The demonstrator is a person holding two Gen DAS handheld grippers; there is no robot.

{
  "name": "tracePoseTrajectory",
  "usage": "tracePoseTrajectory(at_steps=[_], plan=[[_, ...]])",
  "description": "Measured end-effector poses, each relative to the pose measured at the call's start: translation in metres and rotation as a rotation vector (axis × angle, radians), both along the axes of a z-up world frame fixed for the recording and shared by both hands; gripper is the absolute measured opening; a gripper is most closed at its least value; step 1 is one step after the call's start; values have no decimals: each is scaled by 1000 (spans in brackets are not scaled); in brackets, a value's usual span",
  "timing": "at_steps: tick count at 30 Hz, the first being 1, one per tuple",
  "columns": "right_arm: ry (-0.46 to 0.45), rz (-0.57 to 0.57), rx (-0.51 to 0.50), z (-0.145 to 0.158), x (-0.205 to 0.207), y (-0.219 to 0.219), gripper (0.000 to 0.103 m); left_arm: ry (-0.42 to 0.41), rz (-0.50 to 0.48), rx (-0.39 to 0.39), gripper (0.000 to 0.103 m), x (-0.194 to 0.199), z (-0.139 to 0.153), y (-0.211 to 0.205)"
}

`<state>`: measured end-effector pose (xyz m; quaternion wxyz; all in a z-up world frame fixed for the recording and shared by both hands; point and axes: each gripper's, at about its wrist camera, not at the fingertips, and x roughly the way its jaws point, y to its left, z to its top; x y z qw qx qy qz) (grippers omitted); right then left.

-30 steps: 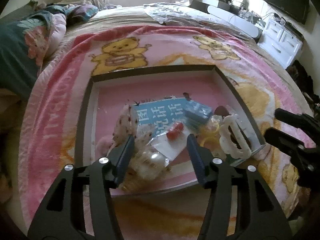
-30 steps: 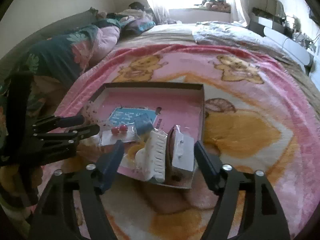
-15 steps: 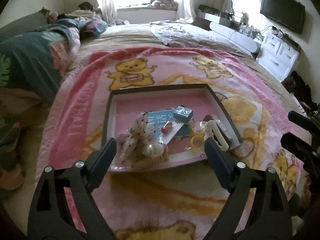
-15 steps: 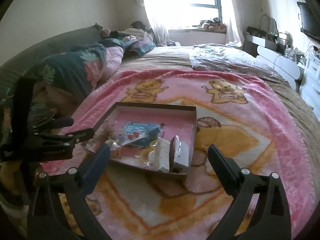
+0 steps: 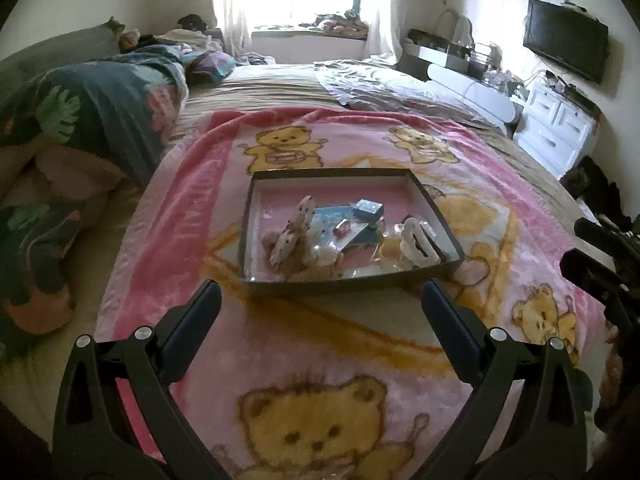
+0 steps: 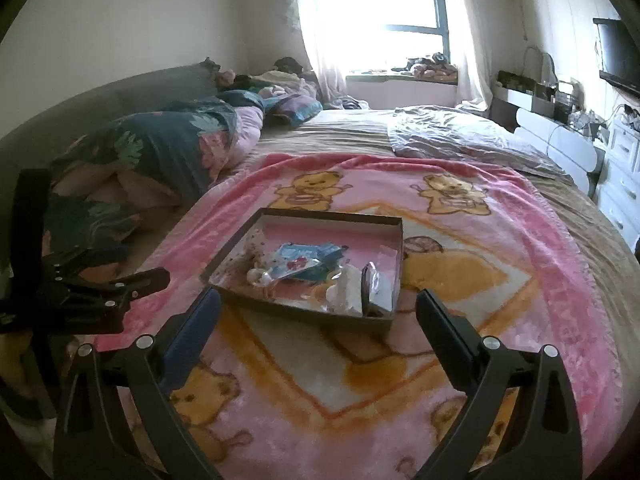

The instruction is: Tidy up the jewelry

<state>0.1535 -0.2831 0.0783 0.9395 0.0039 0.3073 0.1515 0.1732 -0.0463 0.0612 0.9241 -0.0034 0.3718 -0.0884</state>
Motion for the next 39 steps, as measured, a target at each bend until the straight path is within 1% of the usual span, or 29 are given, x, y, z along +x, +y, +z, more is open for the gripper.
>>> tracePoseTrajectory(at_steps=[5, 9, 11, 19, 28, 35, 39], plan=[[-9, 1, 1, -2, -18, 2, 99, -9, 18, -19, 94, -20, 0, 8], [-15, 1, -2, -4, -33, 2, 99, -23, 27, -11, 94, -38, 0, 11], [-20, -1, 4, -5, -40, 2, 99, -24, 27, -20, 94, -45, 0, 12], [-8, 7, 4, -18, -63, 4, 99, -37, 24, -23, 94, -73, -5, 12], [4, 4, 12, -28, -78, 3, 99, -28, 27, -29, 94, -90, -19, 13], [5, -7, 16, -35, -86, -1, 99, -21, 26, -31, 94, -96, -30, 14], [-8, -10, 26, -39, -92, -4, 99, -41, 24, -38, 94, -101, -33, 16]])
